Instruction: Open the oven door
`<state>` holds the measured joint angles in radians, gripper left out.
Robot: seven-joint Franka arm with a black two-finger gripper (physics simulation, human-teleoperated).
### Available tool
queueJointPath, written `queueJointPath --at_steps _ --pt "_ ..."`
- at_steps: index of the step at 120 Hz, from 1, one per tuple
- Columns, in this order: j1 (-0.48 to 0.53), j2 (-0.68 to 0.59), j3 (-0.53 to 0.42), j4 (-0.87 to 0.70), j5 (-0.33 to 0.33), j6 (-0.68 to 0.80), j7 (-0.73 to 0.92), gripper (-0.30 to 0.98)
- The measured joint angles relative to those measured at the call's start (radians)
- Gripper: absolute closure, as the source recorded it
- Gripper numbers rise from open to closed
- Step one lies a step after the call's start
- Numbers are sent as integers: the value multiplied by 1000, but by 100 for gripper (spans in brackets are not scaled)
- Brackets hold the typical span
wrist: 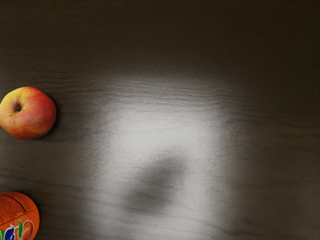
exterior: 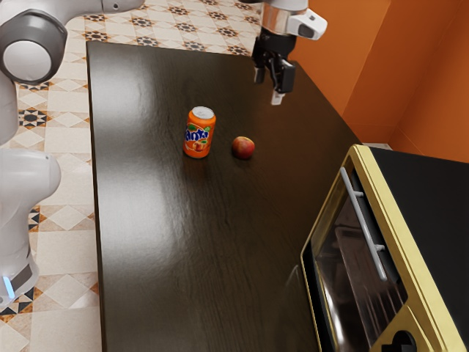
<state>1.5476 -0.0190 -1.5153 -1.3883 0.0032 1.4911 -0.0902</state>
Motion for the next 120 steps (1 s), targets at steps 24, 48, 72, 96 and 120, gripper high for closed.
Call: queueJointPath --at_steps 24,48,72,96,120 --pt "-2 -3 -2 14 3 7 -8 0" --pt "65 -95 -408 384 80 29 271 0" --pt "-133 422 -1047 12 568 75 477 0" --pt "-364 842 -1373 -606 1106 67 469 0" --pt "-687 910 -1024 -562 1382 82 465 0"
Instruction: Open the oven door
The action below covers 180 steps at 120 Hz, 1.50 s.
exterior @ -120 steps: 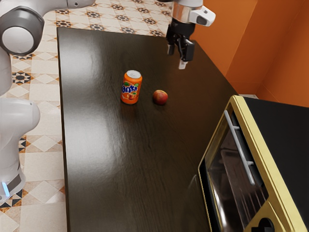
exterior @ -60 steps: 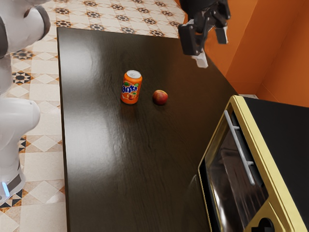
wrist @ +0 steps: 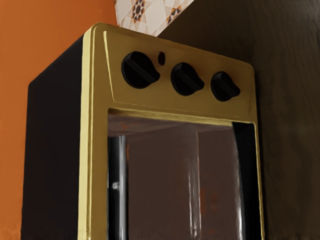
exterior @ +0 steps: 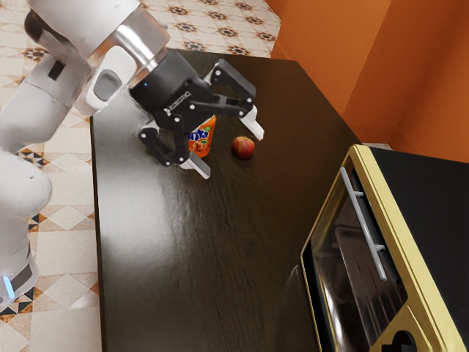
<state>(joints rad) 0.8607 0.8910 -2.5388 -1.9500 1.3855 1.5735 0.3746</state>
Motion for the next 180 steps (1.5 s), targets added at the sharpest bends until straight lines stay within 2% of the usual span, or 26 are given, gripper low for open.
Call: queueJointPath --at_steps 27,51,82,101,111,180 --pt "2 -65 168 46 14 -24 4 0" --pt "2 -144 320 103 17 38 30 0" --pt "-30 -150 441 105 136 217 85 0" --pt "-83 -125 494 110 208 297 126 0" --pt "-95 -122 501 113 224 316 144 0" --pt "-98 -117 576 121 168 305 229 0"
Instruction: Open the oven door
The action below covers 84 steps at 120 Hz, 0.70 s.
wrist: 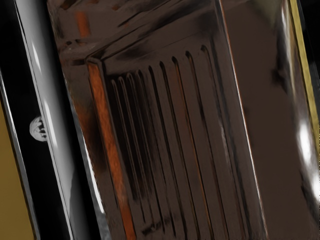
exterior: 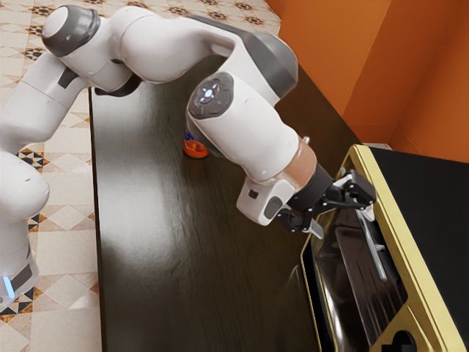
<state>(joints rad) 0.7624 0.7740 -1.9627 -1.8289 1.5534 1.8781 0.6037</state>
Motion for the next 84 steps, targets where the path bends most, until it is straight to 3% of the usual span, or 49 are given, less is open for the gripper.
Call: queueJointPath --at_steps 55,84 --pt "-5 -1 35 43 -66 -1 39 -2" --pt "-4 -36 29 33 -161 -52 52 -4"
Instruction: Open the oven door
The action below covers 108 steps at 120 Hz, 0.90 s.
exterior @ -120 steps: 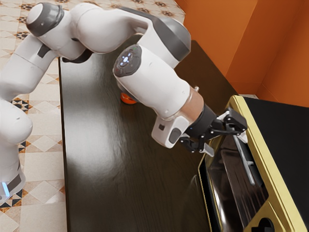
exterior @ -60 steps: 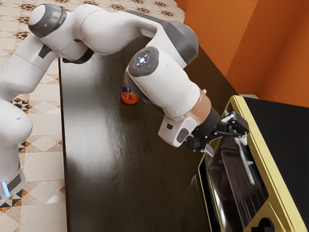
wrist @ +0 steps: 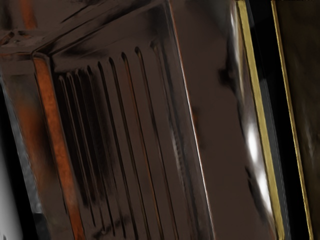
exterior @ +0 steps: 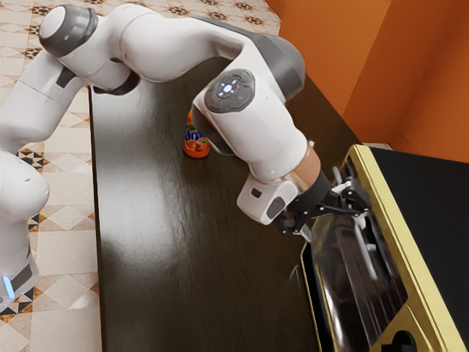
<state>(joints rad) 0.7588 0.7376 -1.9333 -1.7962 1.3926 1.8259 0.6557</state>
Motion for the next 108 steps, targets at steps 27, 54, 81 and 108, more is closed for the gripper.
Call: queueJointPath --at_steps 27,54,81,108 --pt "8 -45 -93 -8 -196 -180 -14 -3" --pt "-38 -54 -233 -268 -423 -356 -114 83" --pt "-41 -567 -435 391 -522 -637 -270 19" --pt "117 -663 790 735 -940 -587 -259 4"
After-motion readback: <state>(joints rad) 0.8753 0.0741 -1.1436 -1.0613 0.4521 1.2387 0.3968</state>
